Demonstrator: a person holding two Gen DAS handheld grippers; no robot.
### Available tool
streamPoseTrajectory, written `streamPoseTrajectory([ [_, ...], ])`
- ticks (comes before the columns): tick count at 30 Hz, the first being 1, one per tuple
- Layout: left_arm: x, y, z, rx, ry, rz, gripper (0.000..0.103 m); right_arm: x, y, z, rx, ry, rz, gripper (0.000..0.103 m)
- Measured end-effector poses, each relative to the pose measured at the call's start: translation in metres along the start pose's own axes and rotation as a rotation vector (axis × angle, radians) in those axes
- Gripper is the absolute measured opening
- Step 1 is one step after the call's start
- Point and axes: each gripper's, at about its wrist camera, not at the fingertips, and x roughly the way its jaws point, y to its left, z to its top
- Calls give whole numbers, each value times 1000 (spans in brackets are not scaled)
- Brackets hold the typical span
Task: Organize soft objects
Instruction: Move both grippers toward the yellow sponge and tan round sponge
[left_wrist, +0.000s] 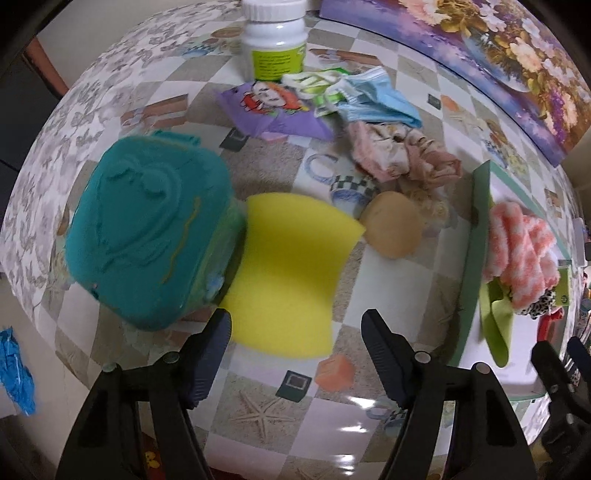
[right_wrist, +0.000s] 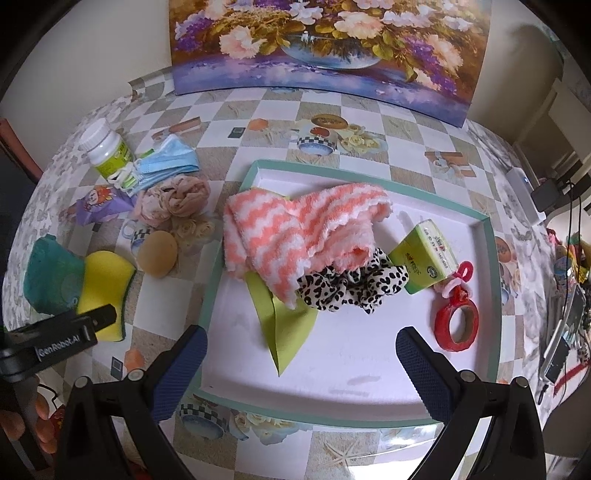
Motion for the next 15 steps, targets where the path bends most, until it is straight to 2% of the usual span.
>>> streamPoseTrajectory([
  [6,2,8,-5,-25,-2,21,72,-7,12,3,-30,-46,84,103],
  [11,5,10,-6,-34,3,51,73,-9,28,6,-71,-67,115,103],
  [15,4,17,-8,-58,-2,30,73,-9,35,9,-83,-77,149,103],
])
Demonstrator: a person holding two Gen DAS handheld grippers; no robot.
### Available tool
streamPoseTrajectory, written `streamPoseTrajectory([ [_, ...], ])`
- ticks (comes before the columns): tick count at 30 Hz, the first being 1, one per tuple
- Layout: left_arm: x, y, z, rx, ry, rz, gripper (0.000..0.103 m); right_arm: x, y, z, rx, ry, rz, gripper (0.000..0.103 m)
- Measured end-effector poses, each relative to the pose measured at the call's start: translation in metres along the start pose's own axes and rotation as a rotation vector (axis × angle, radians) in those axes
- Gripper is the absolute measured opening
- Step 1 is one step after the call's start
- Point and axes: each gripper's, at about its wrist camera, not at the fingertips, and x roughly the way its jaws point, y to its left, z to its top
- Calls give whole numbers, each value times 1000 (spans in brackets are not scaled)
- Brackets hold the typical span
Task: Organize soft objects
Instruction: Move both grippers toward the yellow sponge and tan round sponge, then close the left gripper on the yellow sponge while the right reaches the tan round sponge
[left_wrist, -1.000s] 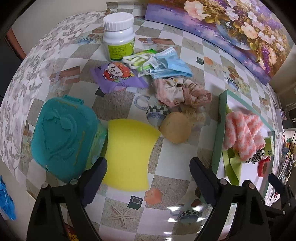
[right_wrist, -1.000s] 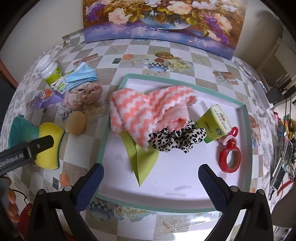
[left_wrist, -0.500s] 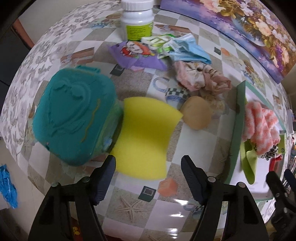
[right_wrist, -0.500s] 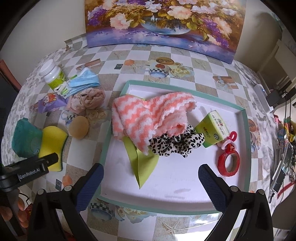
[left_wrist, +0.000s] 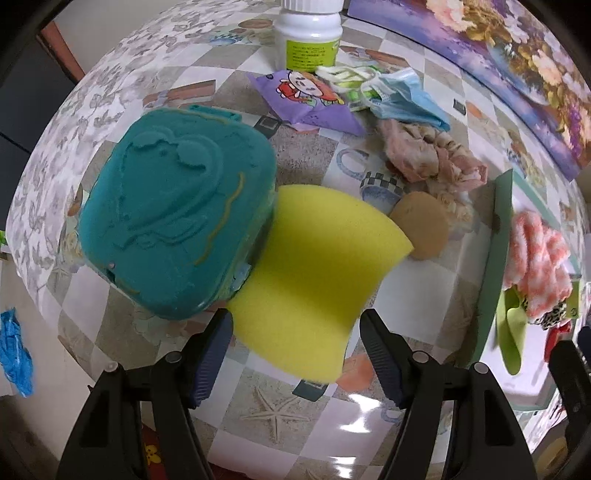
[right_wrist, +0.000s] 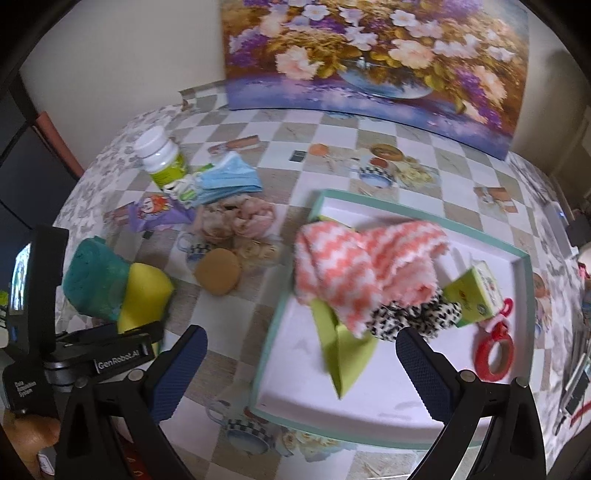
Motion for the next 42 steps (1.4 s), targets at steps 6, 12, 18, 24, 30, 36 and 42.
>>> streamPoseTrajectory([
  [6,3,10,-2,-3,23,9,73,3,10,5,-14,-13,35,103],
  [12,9,16,0,-15,37,4,73,13,24,13,-48,-14,96,103],
  [18,17,28,5,-47,48,-43,69,26,36,21,-72,-8,136,96],
  [24,19,30,8,-40,43,-49,68,36,43,30,-99,-1,172,86],
  [30,16,28,12,-64,41,-66,65,52,47,36,-117,29,179,76],
  [36,15,39,12,-91,38,-85,63,65,50,37,-128,58,179,66],
  [42,13,51,11,-158,34,-108,62,75,52,37,-147,79,176,59],
])
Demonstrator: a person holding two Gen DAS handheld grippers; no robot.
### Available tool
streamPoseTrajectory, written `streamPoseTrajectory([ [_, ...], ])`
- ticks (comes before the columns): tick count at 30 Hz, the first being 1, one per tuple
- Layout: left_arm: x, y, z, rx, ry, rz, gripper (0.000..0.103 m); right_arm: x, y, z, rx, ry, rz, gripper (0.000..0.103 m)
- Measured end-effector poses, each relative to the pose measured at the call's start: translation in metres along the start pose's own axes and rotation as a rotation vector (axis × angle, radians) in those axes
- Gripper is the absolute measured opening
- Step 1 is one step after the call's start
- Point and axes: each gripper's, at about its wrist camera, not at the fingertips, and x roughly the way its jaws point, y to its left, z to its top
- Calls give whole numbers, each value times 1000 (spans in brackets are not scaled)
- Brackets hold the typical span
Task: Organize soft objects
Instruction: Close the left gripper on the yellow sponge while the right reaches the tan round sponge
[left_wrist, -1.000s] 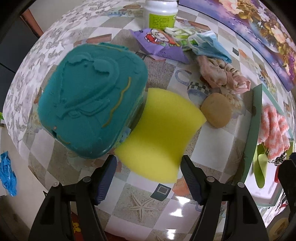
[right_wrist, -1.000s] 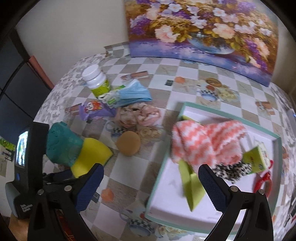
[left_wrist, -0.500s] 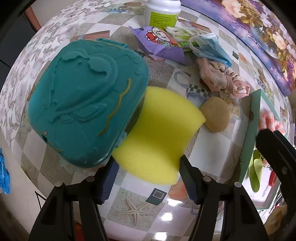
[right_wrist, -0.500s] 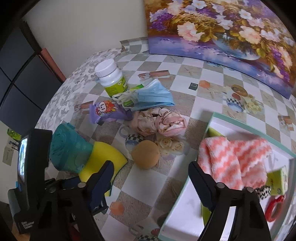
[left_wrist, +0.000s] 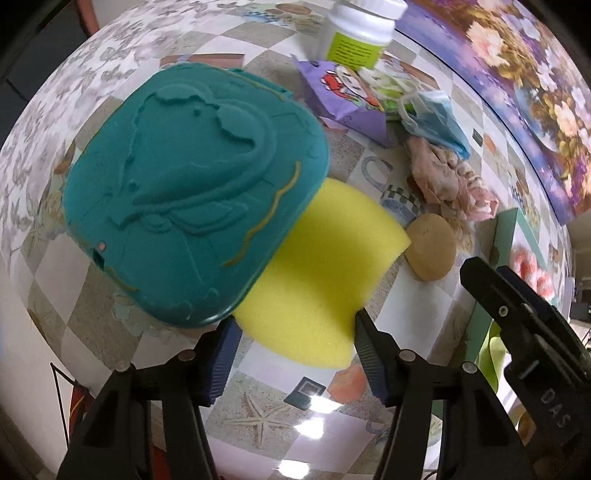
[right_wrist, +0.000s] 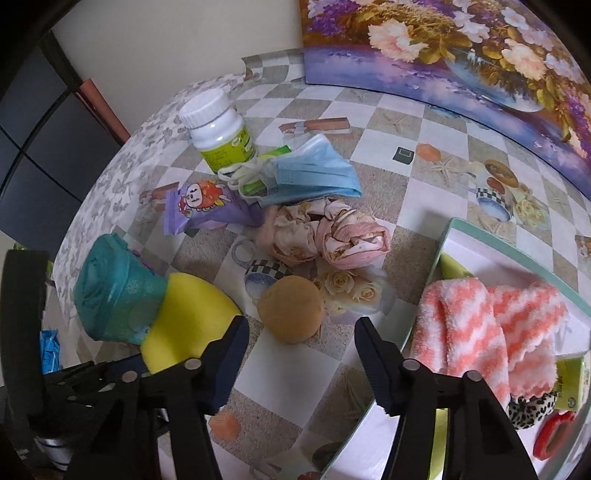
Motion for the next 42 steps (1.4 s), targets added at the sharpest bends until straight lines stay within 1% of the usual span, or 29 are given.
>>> streamPoseTrajectory([
  [3,-2,8,0,-29,-7,-7,62,7,3,-1,-20,19,-6,59],
  [6,-3,13,1,-52,-9,-19,62,14,6,-1,-39,34,-9,56],
  [13,-11,22,-6,-84,-4,-41,62,27,13,-1,-79,62,-27,53],
  [20,-8,30,-11,-115,8,-59,62,39,15,1,-99,76,-24,53],
  [29,7,35,-10,-139,27,-64,60,48,21,4,-124,64,-36,53],
  [30,8,36,-10,-140,28,-65,60,48,21,4,-126,63,-39,51],
  [34,10,36,-12,-138,29,-61,60,48,22,4,-133,58,-39,48],
  [42,14,28,-11,-142,31,-58,59,43,14,-2,-107,67,-35,47],
])
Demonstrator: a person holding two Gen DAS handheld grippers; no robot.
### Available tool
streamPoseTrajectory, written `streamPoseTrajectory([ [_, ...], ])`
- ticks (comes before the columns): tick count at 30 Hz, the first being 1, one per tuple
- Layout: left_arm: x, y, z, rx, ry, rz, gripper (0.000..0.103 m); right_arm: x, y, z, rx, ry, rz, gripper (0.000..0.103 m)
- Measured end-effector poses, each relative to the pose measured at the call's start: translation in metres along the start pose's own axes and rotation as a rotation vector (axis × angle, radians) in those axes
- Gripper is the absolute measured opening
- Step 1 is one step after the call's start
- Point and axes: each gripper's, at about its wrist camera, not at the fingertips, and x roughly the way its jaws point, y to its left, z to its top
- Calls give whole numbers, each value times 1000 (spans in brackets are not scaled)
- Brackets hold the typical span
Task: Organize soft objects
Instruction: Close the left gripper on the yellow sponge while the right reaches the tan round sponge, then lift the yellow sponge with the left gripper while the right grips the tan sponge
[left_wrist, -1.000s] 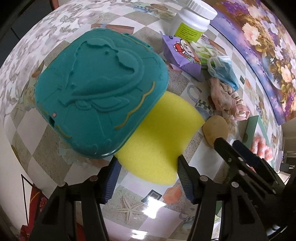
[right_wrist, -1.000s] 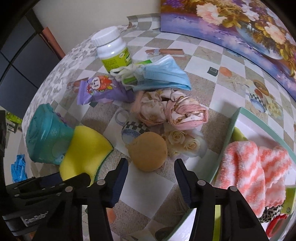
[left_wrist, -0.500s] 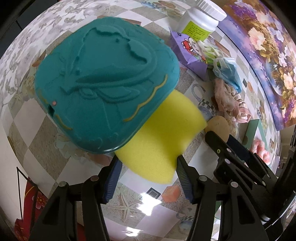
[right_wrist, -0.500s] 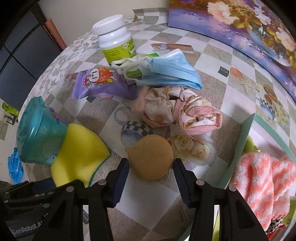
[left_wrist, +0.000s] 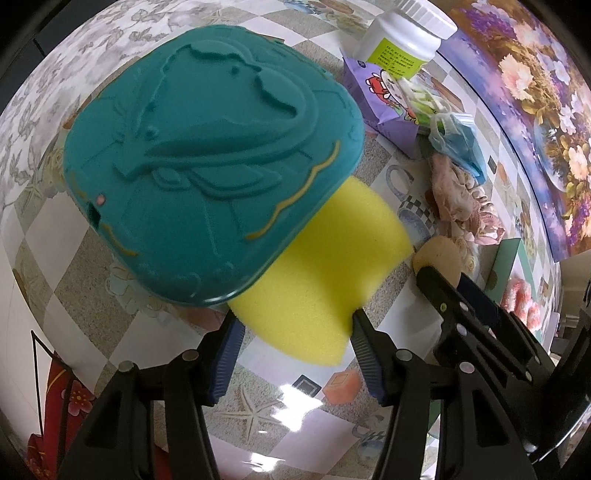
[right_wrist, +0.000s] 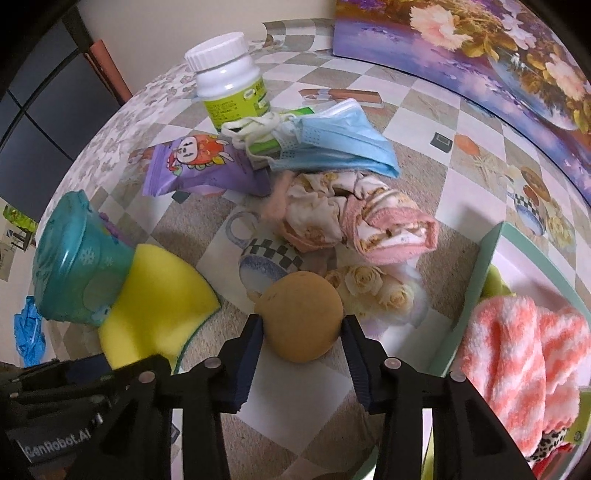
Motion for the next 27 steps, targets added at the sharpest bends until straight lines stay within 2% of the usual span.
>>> streamPoseTrajectory([
  [12,3,-10,2,12,-8,6,58,-31,-10,-26,67,-8,7,47],
  [27,-3,-26,-4,53,-16,9,55,-88,-15,-66,125,-96,-30,46],
])
